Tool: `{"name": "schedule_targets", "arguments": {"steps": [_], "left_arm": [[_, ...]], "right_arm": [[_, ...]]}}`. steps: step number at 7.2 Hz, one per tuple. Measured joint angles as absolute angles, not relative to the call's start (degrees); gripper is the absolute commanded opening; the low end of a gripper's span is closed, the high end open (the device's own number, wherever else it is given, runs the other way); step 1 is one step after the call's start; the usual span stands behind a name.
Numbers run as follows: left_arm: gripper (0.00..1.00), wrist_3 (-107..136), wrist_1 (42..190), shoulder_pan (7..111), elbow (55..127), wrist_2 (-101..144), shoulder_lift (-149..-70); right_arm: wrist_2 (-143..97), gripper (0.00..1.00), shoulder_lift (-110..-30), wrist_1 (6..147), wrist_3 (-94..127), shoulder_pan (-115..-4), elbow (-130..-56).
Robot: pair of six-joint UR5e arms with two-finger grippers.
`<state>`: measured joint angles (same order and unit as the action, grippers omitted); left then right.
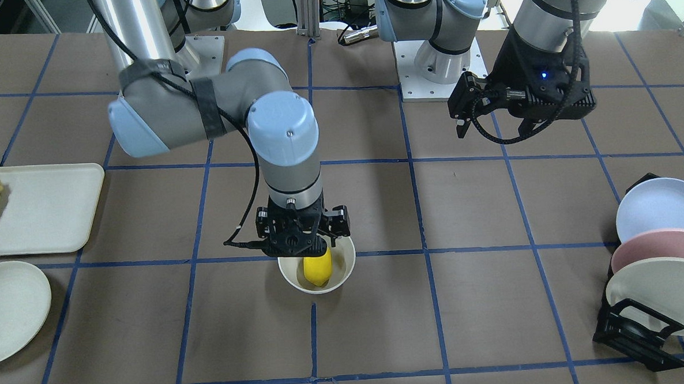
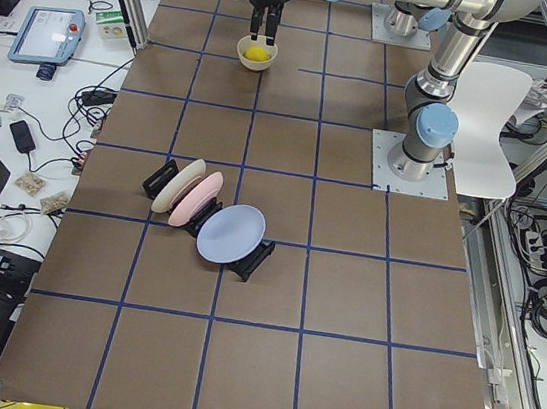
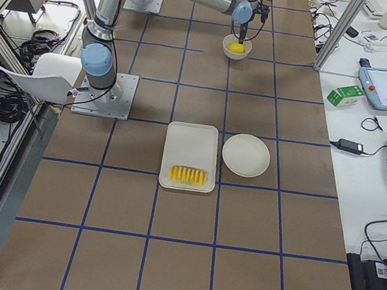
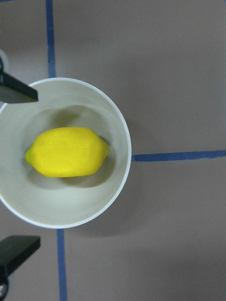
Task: Place bowl and put lemon in it
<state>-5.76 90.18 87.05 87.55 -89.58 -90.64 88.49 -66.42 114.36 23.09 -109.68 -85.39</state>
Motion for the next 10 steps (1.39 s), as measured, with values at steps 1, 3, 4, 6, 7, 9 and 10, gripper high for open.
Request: {"name": "schedule_targets", "arguments": {"steps": [1, 3, 4, 6, 7, 9, 10], "left_arm": [[1.00, -5.8, 90.2, 87.0, 87.6, -89.6, -90.6], [1.00, -5.7, 90.2, 87.1, 87.8, -89.8, -90.6], [1.00, -5.7, 90.2, 87.2, 87.8, -89.9, -90.6], [1.00, -5.6, 90.2, 87.2, 87.7, -89.8, -90.6], [1.00, -5.7, 90.2, 87.2, 87.7, -89.8, -90.6], [1.00, -5.6, 90.2, 87.2, 87.7, -89.8, -90.5], [1.00, -5.6, 90.2, 87.2, 87.6, -89.7, -90.6]], "right_arm": [[88.6, 1.00, -70.5, 110.2, 22.4, -108.8, -84.7], [88.7, 1.00, -78.7, 100.5, 21.9, -107.0, -83.0], [88.8, 1.00, -81.6, 96.9, 21.8, -106.6, -82.6], [89.2, 1.00, -83.8, 92.8, 21.3, -105.9, -82.4], [89.8, 1.00, -84.3, 92.1, 19.3, -103.8, -82.3], [90.8, 1.00, -86.6, 90.1, 9.0, -94.2, -82.5], [90.8, 1.00, -87.6, 89.1, 3.8, -90.3, -82.7]]}}
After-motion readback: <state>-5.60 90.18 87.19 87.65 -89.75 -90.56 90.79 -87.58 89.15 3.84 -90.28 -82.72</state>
